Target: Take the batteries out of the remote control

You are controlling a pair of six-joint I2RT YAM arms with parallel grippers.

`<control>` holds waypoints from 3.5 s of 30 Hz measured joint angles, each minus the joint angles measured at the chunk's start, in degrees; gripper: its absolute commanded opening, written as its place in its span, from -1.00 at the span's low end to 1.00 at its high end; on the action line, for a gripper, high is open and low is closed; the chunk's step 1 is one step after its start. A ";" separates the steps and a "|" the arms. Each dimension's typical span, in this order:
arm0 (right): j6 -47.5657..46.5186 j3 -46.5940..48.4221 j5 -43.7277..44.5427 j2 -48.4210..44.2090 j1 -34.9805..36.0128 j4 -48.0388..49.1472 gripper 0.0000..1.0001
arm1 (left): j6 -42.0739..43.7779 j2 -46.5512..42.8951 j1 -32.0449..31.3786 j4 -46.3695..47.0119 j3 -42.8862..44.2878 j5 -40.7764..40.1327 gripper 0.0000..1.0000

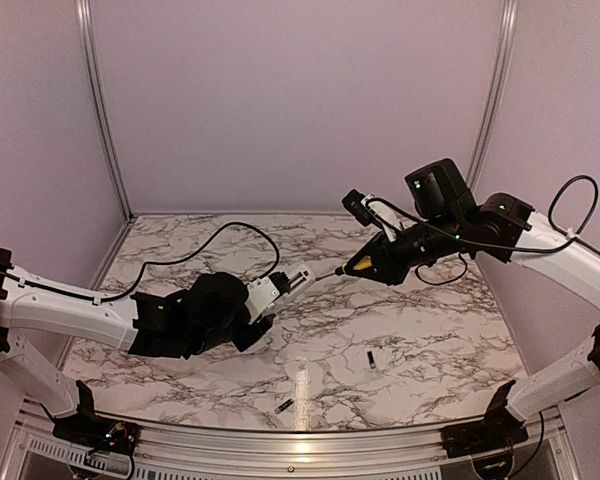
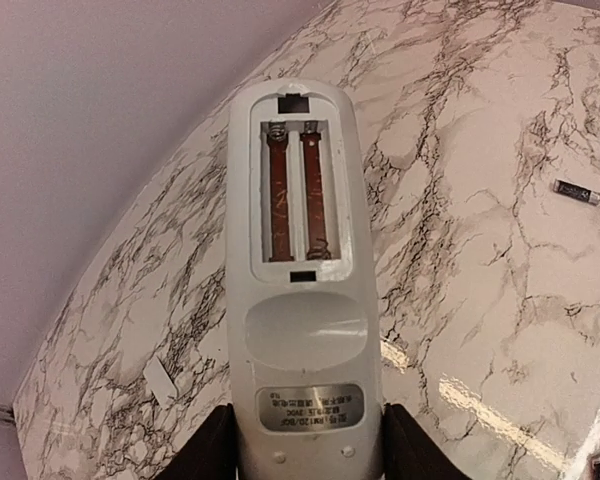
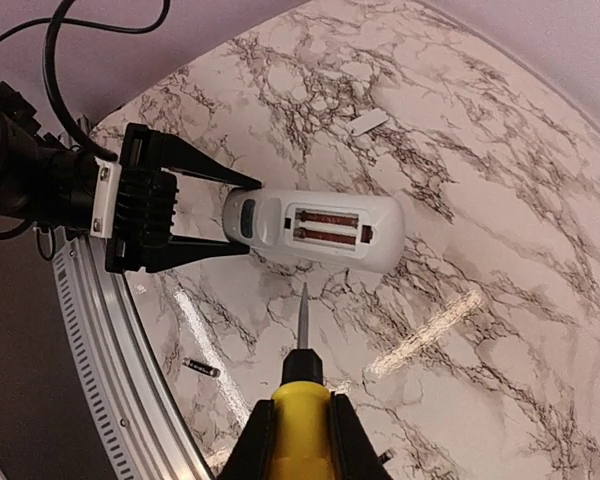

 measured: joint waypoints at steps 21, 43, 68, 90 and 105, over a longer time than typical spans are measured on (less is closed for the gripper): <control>12.28 -5.07 9.07 -3.08 -7.17 10.62 -1.00 | -48.76 6.51 0.02 -21.11 6.91 -8.35 -1.00; 23.21 -12.31 15.87 -10.80 -7.19 11.56 -1.00 | -61.16 25.81 2.23 -30.64 23.26 3.32 -1.00; 26.82 -12.94 16.59 -11.47 -7.19 11.21 -1.00 | -65.00 26.62 3.02 -28.15 21.64 8.83 0.98; 32.33 -15.28 18.73 -17.81 -7.19 26.08 -1.00 | -53.59 1.99 3.32 -19.71 20.02 13.55 0.85; 40.57 -16.37 14.69 -16.90 -7.19 48.15 -1.00 | -54.12 -6.08 9.22 3.63 19.30 29.24 0.63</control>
